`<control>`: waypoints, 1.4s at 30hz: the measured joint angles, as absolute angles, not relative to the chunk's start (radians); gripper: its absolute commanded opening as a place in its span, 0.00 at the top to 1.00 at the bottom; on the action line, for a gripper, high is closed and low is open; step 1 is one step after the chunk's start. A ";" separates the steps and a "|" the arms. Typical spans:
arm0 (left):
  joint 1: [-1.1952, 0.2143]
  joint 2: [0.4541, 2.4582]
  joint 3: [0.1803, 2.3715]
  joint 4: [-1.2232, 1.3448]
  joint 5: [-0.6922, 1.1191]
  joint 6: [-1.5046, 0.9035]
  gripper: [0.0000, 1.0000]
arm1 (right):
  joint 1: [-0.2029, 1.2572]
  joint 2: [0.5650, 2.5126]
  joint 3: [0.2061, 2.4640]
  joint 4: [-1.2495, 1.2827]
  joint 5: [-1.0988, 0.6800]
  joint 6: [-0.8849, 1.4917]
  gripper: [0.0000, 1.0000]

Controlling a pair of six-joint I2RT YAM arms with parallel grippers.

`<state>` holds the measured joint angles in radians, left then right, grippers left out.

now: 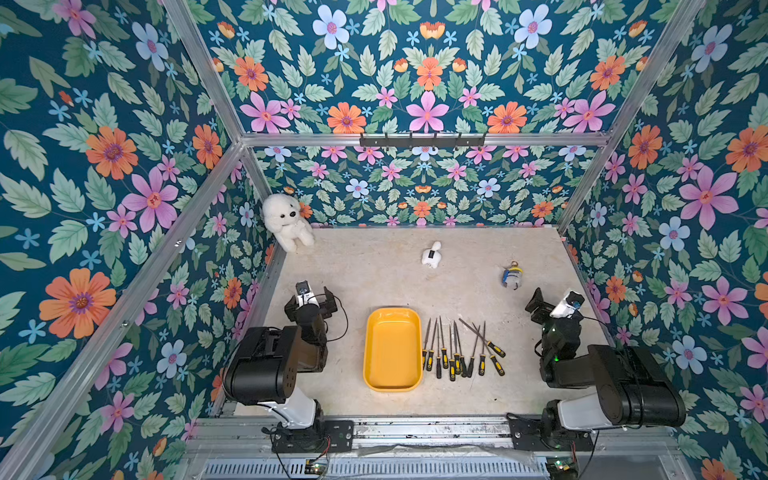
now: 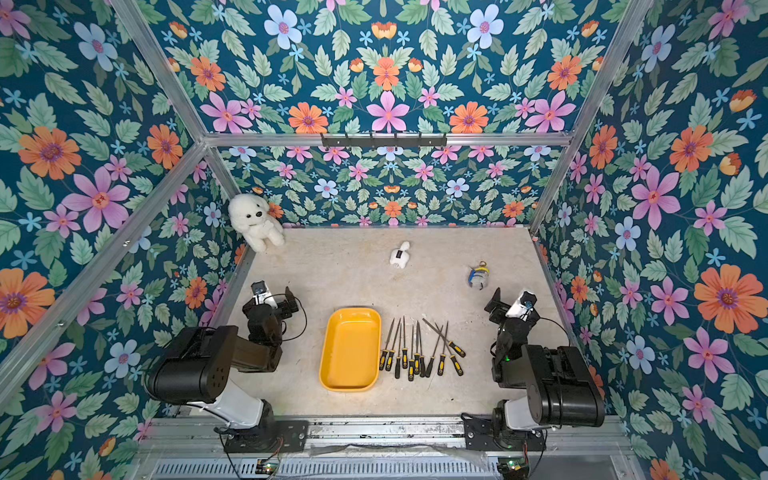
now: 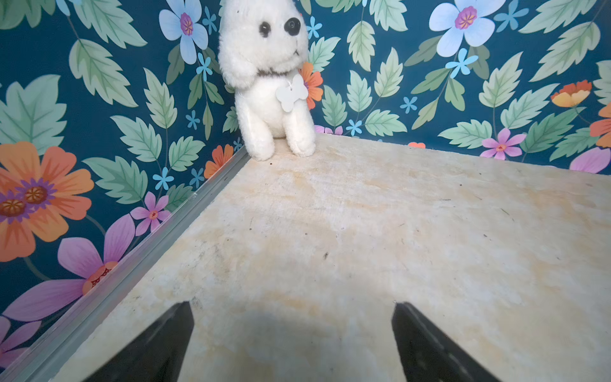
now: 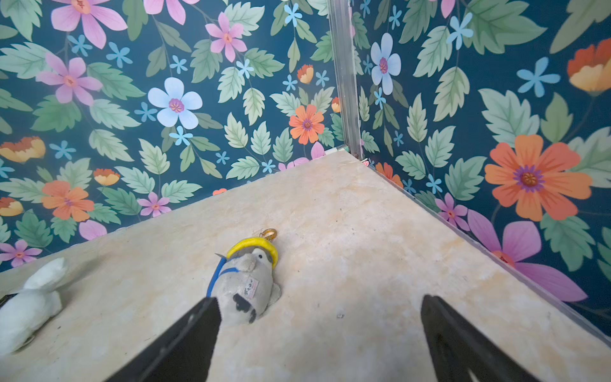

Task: Put the file tool into the storage box
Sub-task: Pick up the file tool from the center of the board.

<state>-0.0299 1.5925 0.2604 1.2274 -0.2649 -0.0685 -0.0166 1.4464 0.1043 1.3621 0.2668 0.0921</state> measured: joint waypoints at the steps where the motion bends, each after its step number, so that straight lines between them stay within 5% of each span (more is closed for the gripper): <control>1: -0.030 1.592 0.260 1.227 -0.265 -0.068 0.00 | -0.017 1.446 0.104 1.362 0.266 0.092 0.01; 17: -0.033 1.594 0.271 1.224 -0.235 -0.049 0.00 | -0.016 1.420 0.113 1.323 0.263 0.088 0.02; 23: -0.099 1.338 0.496 0.814 -0.288 -0.079 0.00 | 0.016 1.089 0.498 0.690 0.339 0.197 0.08; 28: -0.179 1.200 0.823 0.289 -0.273 -0.331 0.00 | 0.194 1.045 0.777 0.065 0.371 0.317 0.08; 30: -0.269 1.197 0.930 0.093 -0.231 -0.422 0.00 | 0.284 1.064 0.837 -0.191 0.390 0.403 0.01; 36: -0.472 1.272 1.095 -0.332 -0.144 -0.659 0.00 | 0.451 1.056 0.777 -0.685 0.335 0.638 0.03; 42: -0.608 1.320 1.096 -0.502 -0.074 -0.774 0.00 | 0.517 1.077 0.694 -0.802 0.266 0.768 0.11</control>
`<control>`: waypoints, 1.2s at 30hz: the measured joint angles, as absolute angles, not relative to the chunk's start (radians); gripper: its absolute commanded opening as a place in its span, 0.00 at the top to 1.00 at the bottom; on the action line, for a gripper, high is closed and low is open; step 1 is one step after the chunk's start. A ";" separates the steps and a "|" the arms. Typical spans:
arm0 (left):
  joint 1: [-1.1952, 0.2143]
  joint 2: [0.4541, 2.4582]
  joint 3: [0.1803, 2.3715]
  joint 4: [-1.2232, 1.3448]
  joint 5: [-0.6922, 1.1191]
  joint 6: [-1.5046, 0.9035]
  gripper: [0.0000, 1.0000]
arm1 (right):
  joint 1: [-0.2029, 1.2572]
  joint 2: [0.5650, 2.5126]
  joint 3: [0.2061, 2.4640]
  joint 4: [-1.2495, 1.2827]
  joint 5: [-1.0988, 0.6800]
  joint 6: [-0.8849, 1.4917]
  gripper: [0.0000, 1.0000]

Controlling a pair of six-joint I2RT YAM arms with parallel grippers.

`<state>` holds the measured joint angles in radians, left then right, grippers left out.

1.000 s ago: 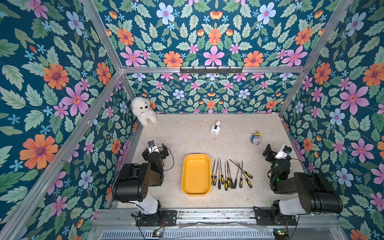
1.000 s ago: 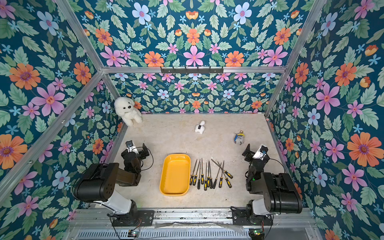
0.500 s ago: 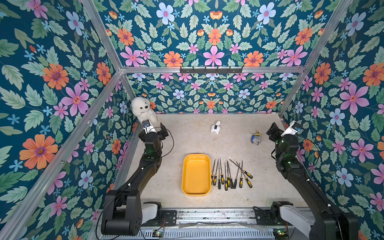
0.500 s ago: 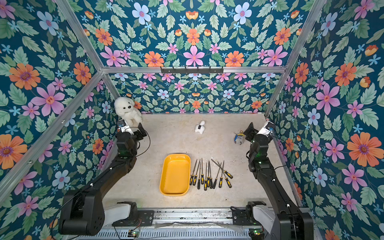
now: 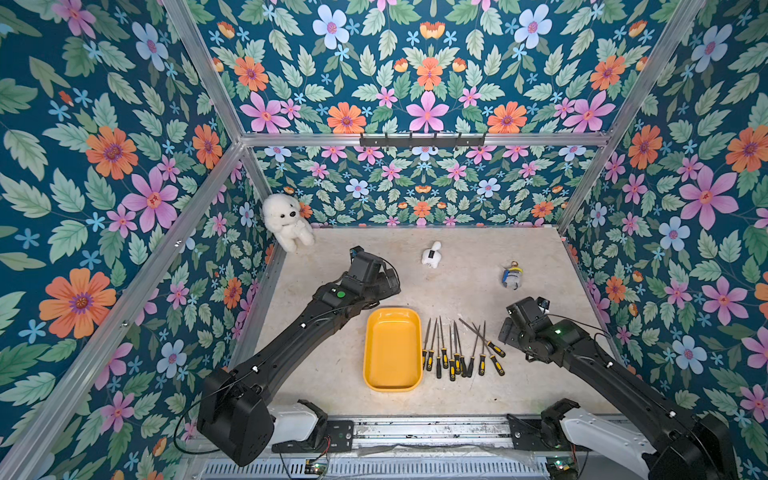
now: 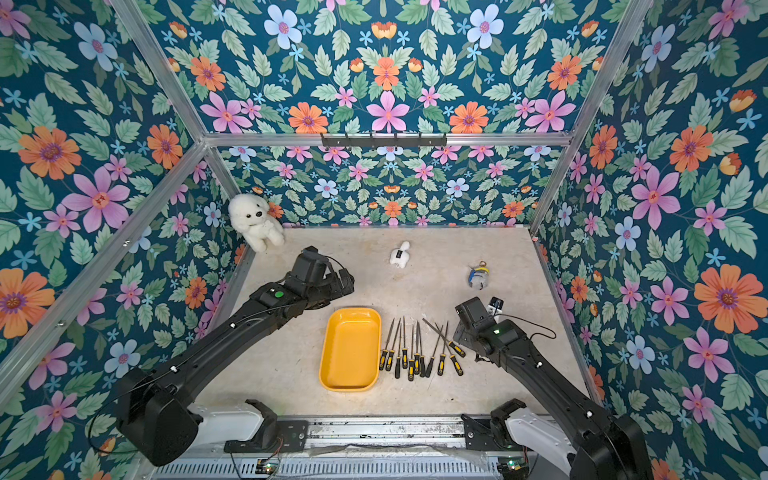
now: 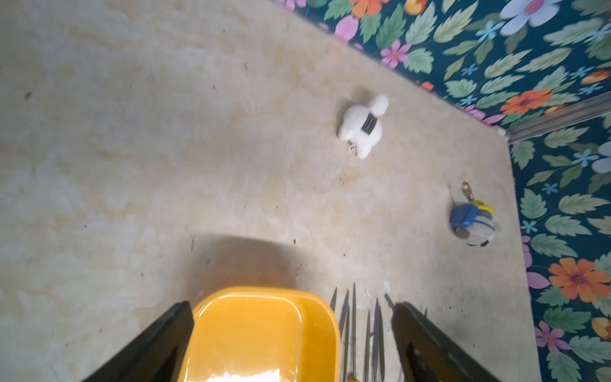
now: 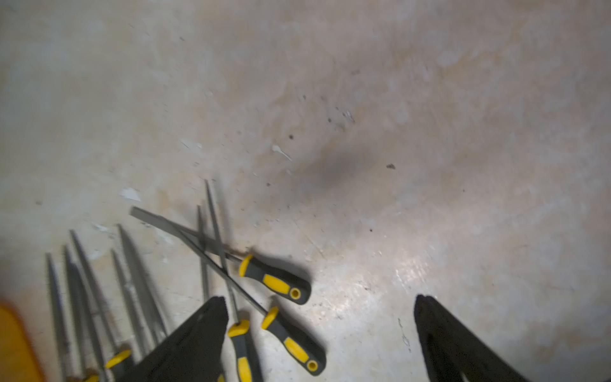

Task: Put the file tool into the storage box
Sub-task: Pick up the file tool from the center of the board.

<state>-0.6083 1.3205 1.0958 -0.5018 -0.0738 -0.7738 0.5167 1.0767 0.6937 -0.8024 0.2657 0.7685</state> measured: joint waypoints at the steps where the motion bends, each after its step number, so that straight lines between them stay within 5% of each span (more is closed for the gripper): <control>1: -0.629 1.326 1.097 -0.518 -0.074 -0.786 0.00 | 0.530 1.106 0.690 -0.810 0.253 0.770 0.12; 9: -0.727 1.316 1.069 -0.551 -0.026 -0.833 0.00 | 0.572 1.153 0.615 -0.797 0.178 0.782 0.36; 36: -0.733 1.266 0.971 -0.554 -0.051 -0.883 0.00 | 0.683 1.231 0.627 -0.674 0.075 0.750 0.40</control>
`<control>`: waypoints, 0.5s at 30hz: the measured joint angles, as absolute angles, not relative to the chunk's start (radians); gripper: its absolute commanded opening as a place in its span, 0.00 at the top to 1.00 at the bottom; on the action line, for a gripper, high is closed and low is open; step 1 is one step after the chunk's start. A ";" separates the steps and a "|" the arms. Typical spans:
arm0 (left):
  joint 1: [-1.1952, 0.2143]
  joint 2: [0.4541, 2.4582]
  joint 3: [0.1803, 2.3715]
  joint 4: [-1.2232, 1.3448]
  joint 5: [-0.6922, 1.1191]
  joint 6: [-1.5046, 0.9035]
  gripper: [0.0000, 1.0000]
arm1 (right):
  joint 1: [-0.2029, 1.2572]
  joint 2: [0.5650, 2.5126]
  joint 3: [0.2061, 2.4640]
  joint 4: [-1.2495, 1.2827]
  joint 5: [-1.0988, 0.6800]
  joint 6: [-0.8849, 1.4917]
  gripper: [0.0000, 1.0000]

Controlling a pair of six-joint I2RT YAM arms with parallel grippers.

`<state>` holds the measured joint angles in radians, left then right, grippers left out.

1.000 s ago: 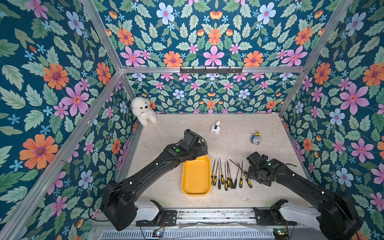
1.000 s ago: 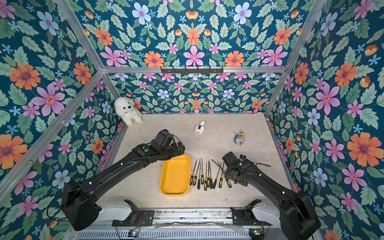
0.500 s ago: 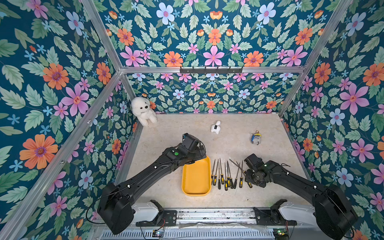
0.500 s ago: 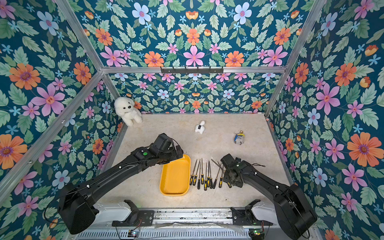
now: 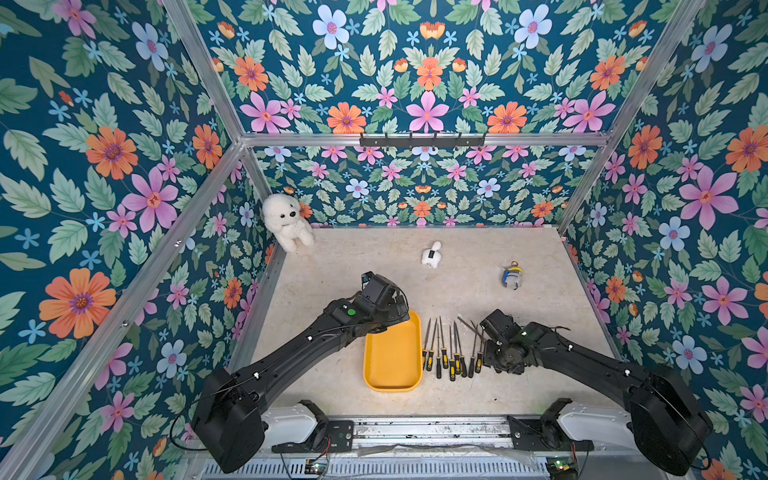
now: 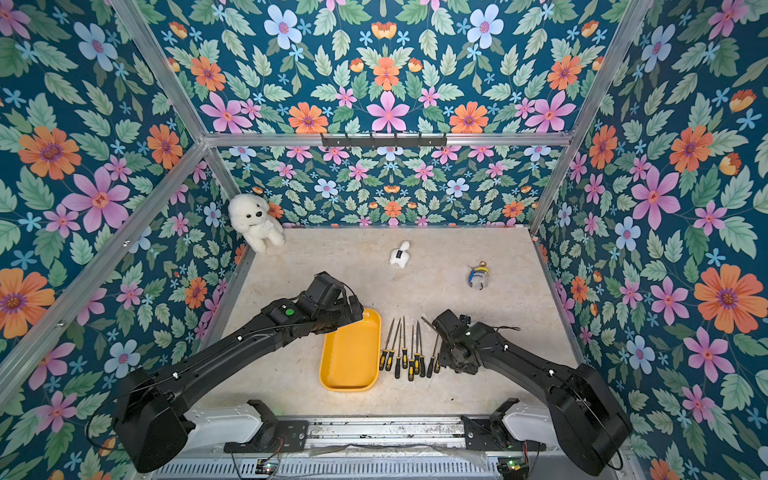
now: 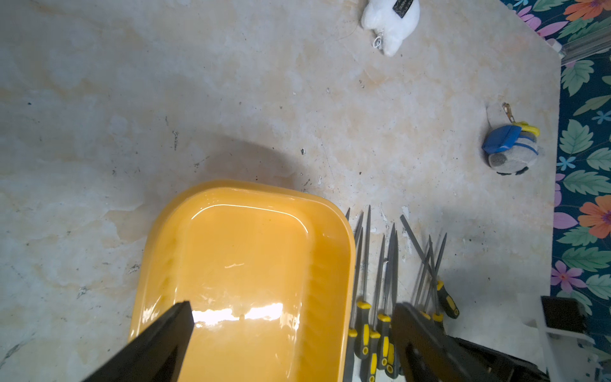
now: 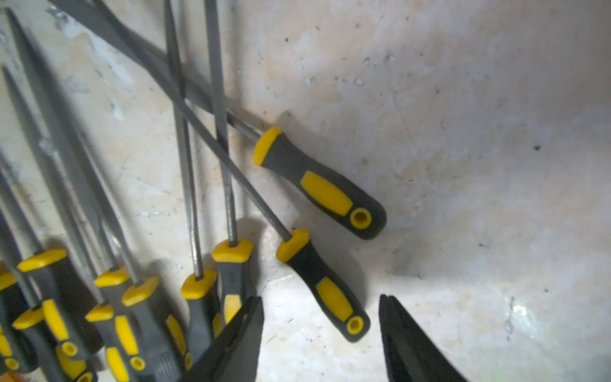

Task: Put the file tool into the storage box
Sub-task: Pick up the file tool from the center of the board.

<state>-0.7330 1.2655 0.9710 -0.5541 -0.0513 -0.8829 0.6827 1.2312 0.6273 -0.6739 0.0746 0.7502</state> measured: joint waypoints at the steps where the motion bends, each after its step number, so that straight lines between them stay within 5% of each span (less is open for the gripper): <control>1: -0.733 1.264 0.969 -0.554 -0.051 -0.883 0.00 | 0.683 1.227 0.626 -0.672 0.075 0.759 0.40; 15: -0.733 1.246 0.917 -0.532 -0.051 -0.883 0.00 | 0.686 1.364 0.638 -0.649 0.083 0.745 0.58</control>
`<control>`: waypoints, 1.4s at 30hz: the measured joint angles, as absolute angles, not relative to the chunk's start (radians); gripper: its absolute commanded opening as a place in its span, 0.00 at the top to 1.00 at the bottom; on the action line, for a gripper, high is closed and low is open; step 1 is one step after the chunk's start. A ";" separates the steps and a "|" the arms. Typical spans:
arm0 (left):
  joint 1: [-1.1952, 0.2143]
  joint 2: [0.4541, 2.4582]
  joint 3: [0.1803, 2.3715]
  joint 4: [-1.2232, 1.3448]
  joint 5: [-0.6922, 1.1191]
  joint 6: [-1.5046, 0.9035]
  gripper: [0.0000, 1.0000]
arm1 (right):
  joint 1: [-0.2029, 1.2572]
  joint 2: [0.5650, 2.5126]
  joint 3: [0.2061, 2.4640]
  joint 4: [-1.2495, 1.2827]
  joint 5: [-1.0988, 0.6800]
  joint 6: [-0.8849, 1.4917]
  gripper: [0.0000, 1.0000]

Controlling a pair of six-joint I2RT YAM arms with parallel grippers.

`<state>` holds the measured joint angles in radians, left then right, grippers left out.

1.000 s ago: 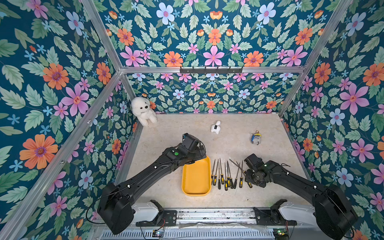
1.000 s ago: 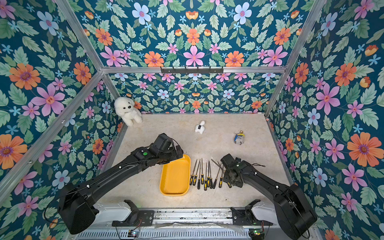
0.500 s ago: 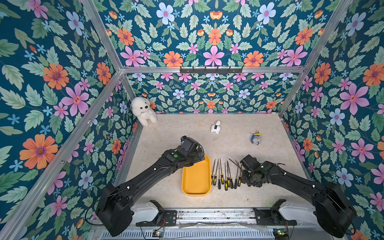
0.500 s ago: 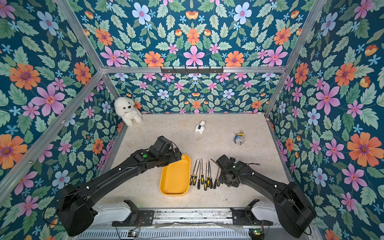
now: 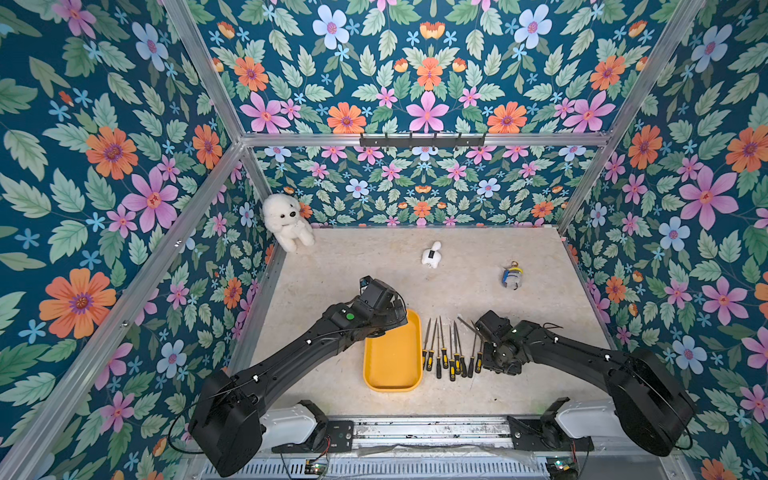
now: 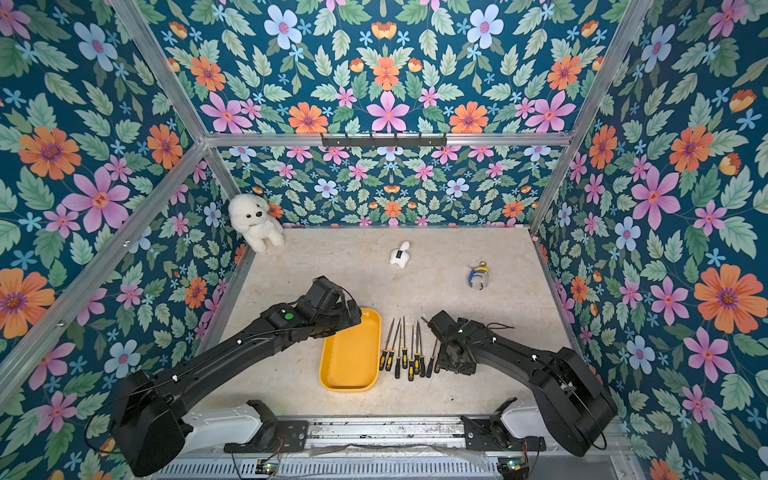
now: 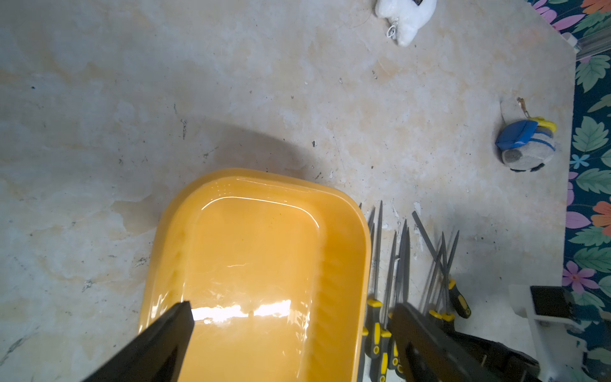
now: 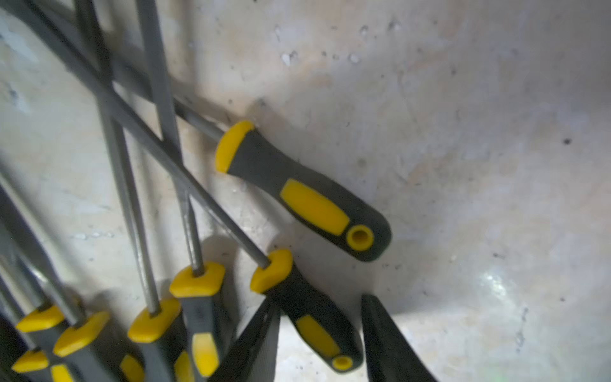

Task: Put the file tool into the storage box
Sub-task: Pick up the file tool from the center of the board.

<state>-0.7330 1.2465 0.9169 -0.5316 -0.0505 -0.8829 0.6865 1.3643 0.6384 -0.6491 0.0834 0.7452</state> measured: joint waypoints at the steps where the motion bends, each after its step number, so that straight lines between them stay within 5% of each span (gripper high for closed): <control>1: -0.733 1.245 0.913 -0.529 -0.051 -0.883 0.00 | 0.686 1.371 0.640 -0.649 0.083 0.738 0.59; 8: -0.733 1.238 0.896 -0.524 -0.051 -0.883 0.00 | 0.688 1.382 0.654 -0.640 0.072 0.692 0.79; 21: -0.733 1.235 0.890 -0.517 -0.051 -0.864 0.00 | 0.687 1.248 0.685 -0.642 0.043 0.635 0.91; 30: -0.733 1.282 0.930 -0.380 0.078 -0.910 0.01 | 0.705 0.964 0.809 -0.756 -0.025 0.635 1.00; 32: -0.733 1.314 0.929 -0.280 0.152 -0.963 0.05 | 0.738 0.910 0.809 -0.751 -0.053 0.649 1.00; 36: -0.741 1.401 0.940 -0.063 0.290 -1.089 0.41 | 0.839 0.873 0.764 -0.701 -0.083 0.705 1.00; 42: -0.761 1.489 1.034 0.092 0.389 -1.155 0.43 | 0.911 0.885 0.702 -0.599 -0.097 0.792 1.00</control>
